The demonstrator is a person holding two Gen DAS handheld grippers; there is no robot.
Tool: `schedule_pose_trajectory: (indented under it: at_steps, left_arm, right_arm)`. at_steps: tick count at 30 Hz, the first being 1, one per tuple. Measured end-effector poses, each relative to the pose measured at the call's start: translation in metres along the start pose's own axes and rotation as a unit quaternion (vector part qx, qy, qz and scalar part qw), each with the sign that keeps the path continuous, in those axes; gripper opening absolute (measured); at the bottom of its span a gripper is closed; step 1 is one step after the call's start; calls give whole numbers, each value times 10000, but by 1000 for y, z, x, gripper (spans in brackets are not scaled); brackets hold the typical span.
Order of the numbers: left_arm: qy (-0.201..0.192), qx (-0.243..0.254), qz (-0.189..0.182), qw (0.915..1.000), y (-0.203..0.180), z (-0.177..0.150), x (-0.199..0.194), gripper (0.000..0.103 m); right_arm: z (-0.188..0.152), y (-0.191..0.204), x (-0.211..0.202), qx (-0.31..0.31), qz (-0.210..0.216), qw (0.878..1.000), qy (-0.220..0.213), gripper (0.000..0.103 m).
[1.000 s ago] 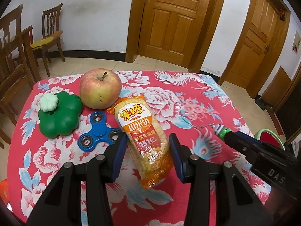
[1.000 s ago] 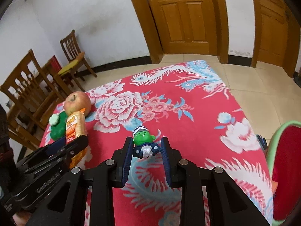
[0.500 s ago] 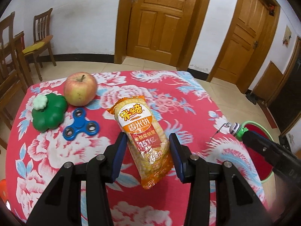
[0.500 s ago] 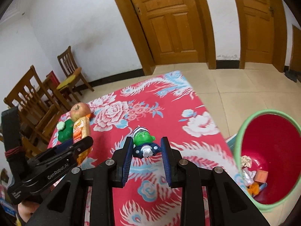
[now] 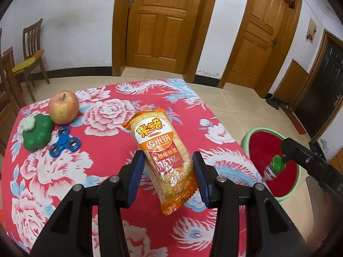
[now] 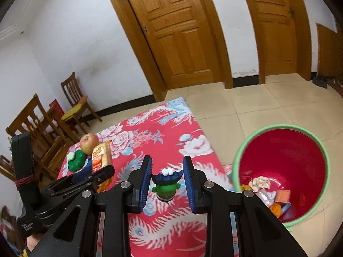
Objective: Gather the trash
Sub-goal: 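Carry the yellow bag and green figure over the red bucket with both tools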
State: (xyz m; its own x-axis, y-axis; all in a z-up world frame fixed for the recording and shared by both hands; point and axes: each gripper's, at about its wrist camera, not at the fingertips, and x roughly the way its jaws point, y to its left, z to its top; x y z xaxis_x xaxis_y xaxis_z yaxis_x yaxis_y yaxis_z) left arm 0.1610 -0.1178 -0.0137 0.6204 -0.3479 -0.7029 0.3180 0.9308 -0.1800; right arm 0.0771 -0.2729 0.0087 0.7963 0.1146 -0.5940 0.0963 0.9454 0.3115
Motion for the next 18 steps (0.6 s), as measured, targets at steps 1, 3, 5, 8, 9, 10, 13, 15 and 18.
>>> schedule_pose_trajectory:
  at_steps: [1,3,5,8,9,10,13,15,18]
  left_arm:
    - [9,24,-16,10000,-4,0,0,46]
    - [20,69,-40,10000,-10,-1,1,46]
    - [36,117,-63,9999,-16,-1,1,46]
    - [84,171,-132,9997,-27,0,4,46]
    - [95,191,-144,9997,-30,0,4,46]
    - [108,223,-155,9996,-34,0,6,46]
    - [141,315,-189,9992,-46,0,9,46]
    - [168,384,-209,9989,-55,0,12,46]
    - [209,468,-252,9984,-67,-1,17,46]
  right_arm:
    - [0,-3,-3,24,-14,10000,-20,30]
    - [0,-11,-9,88,-67,9999,-80,30]
    - [0,-19,-15,147,-120,9997,-137,30]
    - [-1,-30,-22,238,-197,9993,-206,30]
    - [-1,-33,-24,267,-218,9992,-223,30]
    - [-1,-37,-25,305,-244,9989,-242,30]
    - [0,-51,-28,420,-322,9982,-278,30]
    - [-1,-61,-30,509,-372,9976,-281,30]
    - [-1,-75,-32,614,-429,9968,-296,30]
